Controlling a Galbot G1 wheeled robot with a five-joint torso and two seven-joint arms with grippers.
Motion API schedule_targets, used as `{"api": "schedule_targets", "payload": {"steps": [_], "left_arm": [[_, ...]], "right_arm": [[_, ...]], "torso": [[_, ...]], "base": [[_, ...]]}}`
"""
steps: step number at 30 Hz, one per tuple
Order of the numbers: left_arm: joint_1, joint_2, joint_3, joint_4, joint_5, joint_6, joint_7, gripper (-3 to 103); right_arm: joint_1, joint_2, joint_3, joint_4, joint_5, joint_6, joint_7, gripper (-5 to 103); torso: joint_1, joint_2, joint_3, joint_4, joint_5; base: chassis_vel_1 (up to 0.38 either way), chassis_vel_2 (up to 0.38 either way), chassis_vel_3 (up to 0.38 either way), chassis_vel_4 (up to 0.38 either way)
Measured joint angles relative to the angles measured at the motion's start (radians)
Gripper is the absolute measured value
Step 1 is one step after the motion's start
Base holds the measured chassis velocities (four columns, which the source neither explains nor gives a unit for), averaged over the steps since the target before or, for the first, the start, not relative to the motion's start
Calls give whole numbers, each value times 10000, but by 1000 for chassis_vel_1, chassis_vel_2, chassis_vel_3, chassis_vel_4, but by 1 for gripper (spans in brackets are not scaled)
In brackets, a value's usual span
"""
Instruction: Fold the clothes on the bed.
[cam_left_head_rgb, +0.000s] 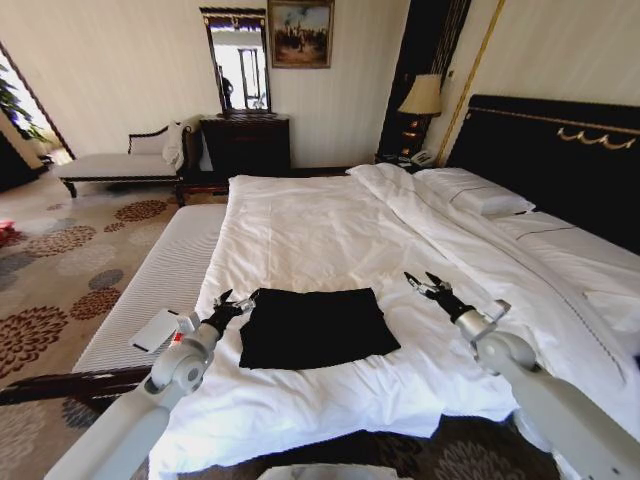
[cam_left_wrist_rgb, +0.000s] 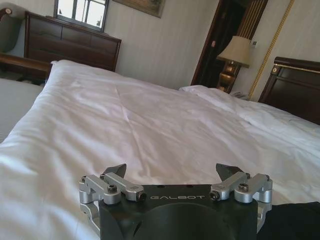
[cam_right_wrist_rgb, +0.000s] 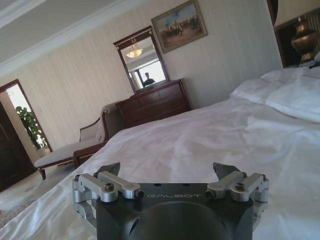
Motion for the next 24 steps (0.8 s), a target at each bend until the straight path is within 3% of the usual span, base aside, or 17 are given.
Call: {"api": "schedule_targets", "payload": {"steps": [6,8,10,12,14,15,17,20,24], "left_arm": [[-960,-87,481,910,-764,393,87,100],[-1055,-92,534,1026,-821,446,125,100],[-1507,-199,801,1531,-1127,645,198,100],[-1627,-255,868,1689,-1224,681,207,100],[-1971,-400,1065,2129,-1383,752,280,100],[-2120,-470,1158,2339,-1437,769,307,100],[-2257,-537,1243,2521,-1507,788,321,100],[-2669,-747,1471,2888,-1742,871,333,100],[-2920,-870,1670,3128,-1812,906,377,100]], "right_arm": [[2075,-31,-1816,-1151,1246,-1019,-651,100],[2288,0,-2027,-1275,1269,-1120,-700,100],[3082,179,-2779,-1757,1036,-2111,-680,100],[3288,255,-3009,-1901,923,-2403,-526,102],[3724,475,-3619,-2274,692,-2867,-286,94],[3893,586,-3840,-2432,587,-2954,-259,85],[4059,676,-4069,-2574,551,-3007,-244,85],[4451,859,-4605,-2946,494,-3138,-308,97],[4714,947,-4952,-3278,464,-3225,-378,100]], "torso": [[1,0,1,-2,-2],[1,0,1,-2,-1],[0,0,0,1,0],[0,-1,0,-1,-4],[1,-1,1,-1,6],[0,-1,1,-2,6],[0,-1,1,0,3],[-1,-1,0,-2,2],[-2,-1,0,-2,2]], "base": [[0,0,0,0],[0,0,0,0],[0,0,0,0],[0,0,0,0],[0,0,0,0],[0,0,0,0],[0,0,0,0],[0,0,0,0],[0,0,0,0]]}}
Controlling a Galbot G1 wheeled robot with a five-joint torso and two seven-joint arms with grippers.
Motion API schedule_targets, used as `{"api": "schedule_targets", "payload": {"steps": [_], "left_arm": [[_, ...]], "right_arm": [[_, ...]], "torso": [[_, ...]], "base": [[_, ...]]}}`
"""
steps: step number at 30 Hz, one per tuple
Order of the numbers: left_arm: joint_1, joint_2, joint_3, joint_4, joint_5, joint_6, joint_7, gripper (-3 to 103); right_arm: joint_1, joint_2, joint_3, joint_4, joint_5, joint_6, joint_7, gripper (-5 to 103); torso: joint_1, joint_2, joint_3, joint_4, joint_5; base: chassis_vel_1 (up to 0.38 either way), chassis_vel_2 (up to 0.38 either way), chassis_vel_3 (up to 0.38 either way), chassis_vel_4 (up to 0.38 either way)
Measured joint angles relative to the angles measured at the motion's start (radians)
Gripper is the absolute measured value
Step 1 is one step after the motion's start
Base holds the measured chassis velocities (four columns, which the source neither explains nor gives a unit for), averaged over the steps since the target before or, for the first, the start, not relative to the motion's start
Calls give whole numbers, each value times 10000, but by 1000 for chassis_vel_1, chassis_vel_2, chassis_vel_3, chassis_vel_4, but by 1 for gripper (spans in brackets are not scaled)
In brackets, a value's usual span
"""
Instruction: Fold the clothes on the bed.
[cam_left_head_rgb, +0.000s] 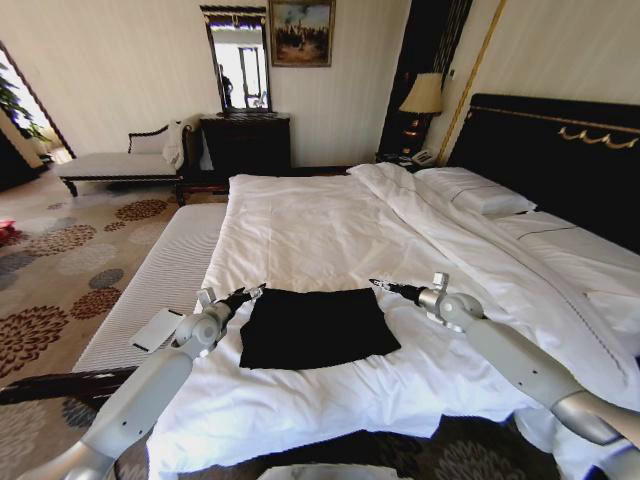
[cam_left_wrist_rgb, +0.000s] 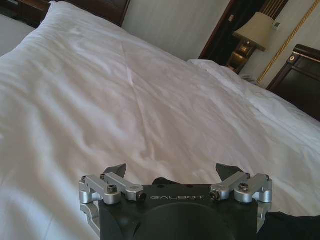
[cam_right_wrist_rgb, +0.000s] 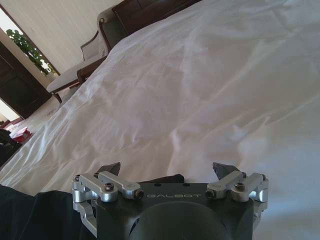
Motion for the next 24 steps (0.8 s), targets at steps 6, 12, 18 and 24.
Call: {"api": "schedule_targets", "payload": {"steps": [6,12,18,24], "left_arm": [[-177,-129,150,215,-35,5,112,100],[-97,-266,161,190,-14,6,117,100],[61,-275,94,58,-5,1,90,100],[204,-205,-36,-57,-13,-12,84,100]], "right_arm": [[345,-89,-531,-426,-39,-371,-338,100],[785,25,-1036,-956,-94,-637,-1048,100],[1169,375,-1506,-1337,-216,-679,-1381,100],[1449,683,-1749,-1546,-281,-680,-1387,100]], "torso": [[1,0,0,-2,0],[-1,2,-1,-2,-2],[0,2,-1,0,0],[0,2,-1,2,-2]], "base": [[0,0,0,0],[0,0,0,0],[0,0,0,0],[0,0,0,0]]}}
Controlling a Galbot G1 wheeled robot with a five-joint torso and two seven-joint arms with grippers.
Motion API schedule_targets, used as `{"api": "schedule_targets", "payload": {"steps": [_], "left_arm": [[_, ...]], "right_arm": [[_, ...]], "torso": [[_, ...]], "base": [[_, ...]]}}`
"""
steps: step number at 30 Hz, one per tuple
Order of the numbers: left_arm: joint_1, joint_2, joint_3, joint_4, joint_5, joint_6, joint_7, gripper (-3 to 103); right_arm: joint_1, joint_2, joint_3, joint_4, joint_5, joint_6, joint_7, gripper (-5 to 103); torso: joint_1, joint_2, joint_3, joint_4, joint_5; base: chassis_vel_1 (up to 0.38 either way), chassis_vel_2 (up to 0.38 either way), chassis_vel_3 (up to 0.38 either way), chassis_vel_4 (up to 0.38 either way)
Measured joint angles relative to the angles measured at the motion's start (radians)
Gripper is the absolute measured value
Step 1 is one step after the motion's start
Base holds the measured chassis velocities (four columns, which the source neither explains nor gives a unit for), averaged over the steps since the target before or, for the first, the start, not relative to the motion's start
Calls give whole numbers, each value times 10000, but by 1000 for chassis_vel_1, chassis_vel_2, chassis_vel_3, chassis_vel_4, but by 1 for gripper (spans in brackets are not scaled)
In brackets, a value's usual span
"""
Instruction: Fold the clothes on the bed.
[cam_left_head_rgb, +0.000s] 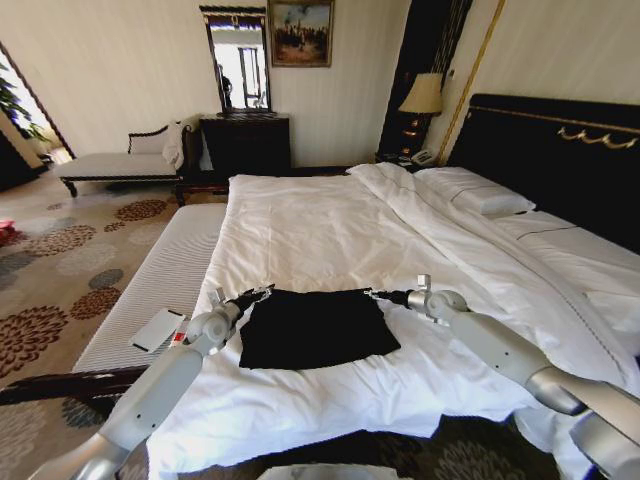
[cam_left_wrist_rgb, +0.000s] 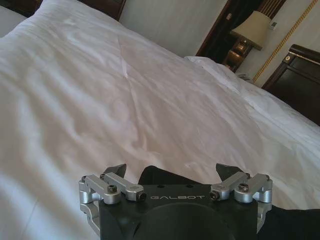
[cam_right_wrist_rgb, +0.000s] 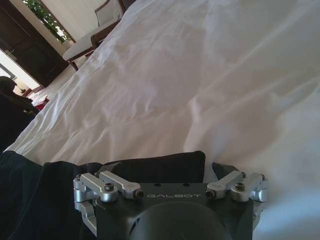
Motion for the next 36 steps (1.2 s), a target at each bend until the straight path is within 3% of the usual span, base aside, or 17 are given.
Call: {"api": "schedule_targets", "payload": {"steps": [3,4,5,6,8,9,10,12,14,15,19,22,24,26,36], "left_arm": [[39,30,-45,-36,-20,-2,-1,100],[70,51,-75,-48,-31,-7,-1,100],[123,50,-108,-51,-38,-24,-5,100],[127,39,-108,-51,-38,-27,-6,100],[127,28,-108,-46,-38,-29,-10,100],[127,-2,-107,-29,-37,-34,-22,100],[124,-23,-102,-16,-37,-36,-28,100],[106,-55,-88,6,-37,-41,-44,100],[88,-73,-73,27,-36,-43,-52,100],[68,-96,-47,51,-33,-47,-63,100],[64,-129,-17,69,-17,-53,-87,100],[55,-160,-5,128,-8,-60,-81,100],[38,-163,1,152,-8,-61,-67,100],[-43,-179,16,205,-50,-70,-20,100],[-465,-471,264,598,-444,-28,-17,100]], "right_arm": [[12,54,-32,-35,-38,-12,101,97],[1,56,-40,-35,-77,-38,152,93],[-126,-22,8,74,-151,-108,151,77],[-168,-45,45,101,-164,-111,155,71],[-201,-64,72,119,-170,-113,160,71],[-266,-99,115,148,-185,-114,174,61],[-300,-116,137,168,-191,-115,184,61],[-338,-126,172,199,-203,-115,203,50],[-345,-128,186,208,-208,-115,206,50],[-345,-128,201,209,-215,-112,210,38],[-327,-103,206,166,-263,-89,247,28],[-338,-99,223,154,-297,-62,299,12],[-356,-106,234,161,-309,-56,301,12],[-419,-128,291,202,-349,-40,310,3],[-497,-285,380,352,-394,-13,333,1]], "torso": [[0,0,0,-1,1],[0,0,0,-2,0],[0,0,0,-3,1],[0,0,0,-3,0],[0,0,0,-3,0],[0,0,0,-4,1],[0,0,0,-4,1],[0,0,0,-4,2],[0,0,0,-4,2],[0,0,0,-3,1],[0,0,0,-3,1],[0,0,0,-1,1],[0,0,0,-1,1],[0,0,0,-2,2],[0,0,0,-4,2]], "base": [[0,0,0,0],[0,0,0,0],[0,0,0,0],[0,0,0,0],[0,0,0,0],[0,0,0,0],[0,0,0,0],[0,0,0,0],[0,0,0,0],[0,0,0,0],[0,0,0,0],[0,0,0,0],[0,0,0,0],[0,0,0,0],[0,0,0,0]]}}
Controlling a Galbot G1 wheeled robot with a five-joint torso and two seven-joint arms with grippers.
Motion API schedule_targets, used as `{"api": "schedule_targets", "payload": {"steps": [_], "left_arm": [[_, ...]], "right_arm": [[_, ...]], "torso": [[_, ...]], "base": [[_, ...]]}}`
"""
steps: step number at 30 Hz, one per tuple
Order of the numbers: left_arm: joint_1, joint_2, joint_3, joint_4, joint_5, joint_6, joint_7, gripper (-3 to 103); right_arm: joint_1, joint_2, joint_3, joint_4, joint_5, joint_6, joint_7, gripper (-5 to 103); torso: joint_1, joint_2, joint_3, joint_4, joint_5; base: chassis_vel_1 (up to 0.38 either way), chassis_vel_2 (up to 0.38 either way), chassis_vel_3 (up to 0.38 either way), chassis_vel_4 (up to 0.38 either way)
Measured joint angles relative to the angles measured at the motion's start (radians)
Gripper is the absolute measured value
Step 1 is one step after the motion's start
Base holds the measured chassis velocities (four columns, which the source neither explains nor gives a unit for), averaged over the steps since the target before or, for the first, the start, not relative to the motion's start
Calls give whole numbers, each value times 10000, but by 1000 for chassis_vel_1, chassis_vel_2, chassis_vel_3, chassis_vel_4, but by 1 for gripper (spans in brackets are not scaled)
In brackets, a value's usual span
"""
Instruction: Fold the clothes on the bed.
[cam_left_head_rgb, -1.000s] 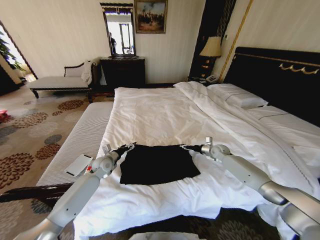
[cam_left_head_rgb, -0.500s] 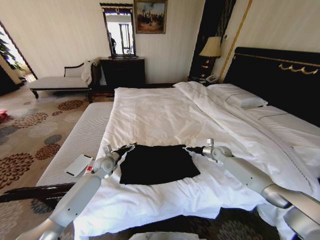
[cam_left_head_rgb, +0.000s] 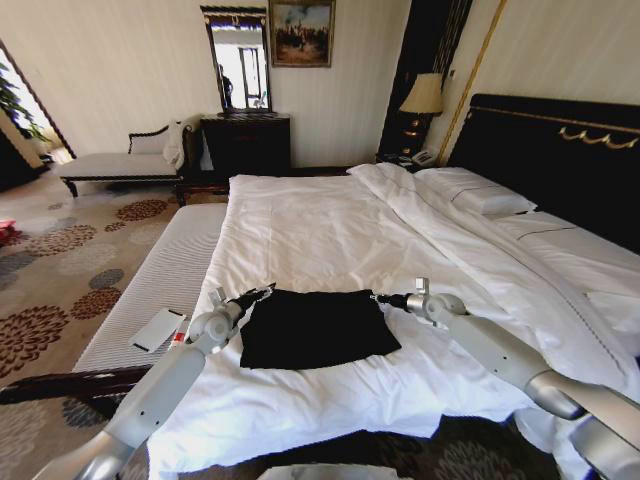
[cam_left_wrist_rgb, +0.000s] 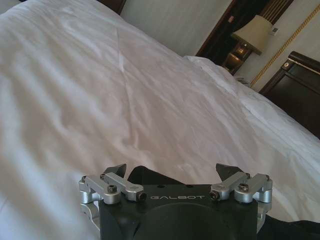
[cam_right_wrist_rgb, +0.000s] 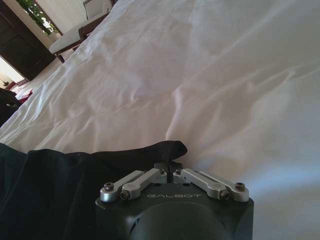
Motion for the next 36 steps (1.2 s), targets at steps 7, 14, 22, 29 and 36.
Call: {"api": "schedule_targets", "payload": {"steps": [7,14,22,29,36], "left_arm": [[-384,-263,237,528,3,80,-117,100],[-572,-369,551,797,-20,101,-124,100],[-394,-393,603,740,178,32,-12,87],[-331,-437,563,766,103,-3,-136,66],[-314,-522,556,765,66,-9,-277,38]], "right_arm": [[-13,-105,10,44,-50,8,35,1],[-46,-29,-23,29,-86,13,165,1],[36,60,-171,-105,-143,12,302,1],[-26,42,-174,-105,-159,91,313,1],[-43,-10,-197,51,-159,123,358,1]], "torso": [[0,0,0,1,0],[0,0,0,1,-2],[0,0,0,5,-1],[0,0,0,3,1],[0,0,0,0,0]], "base": [[0,0,0,0],[0,0,0,0],[0,0,0,0],[0,0,0,0],[0,0,0,0]]}}
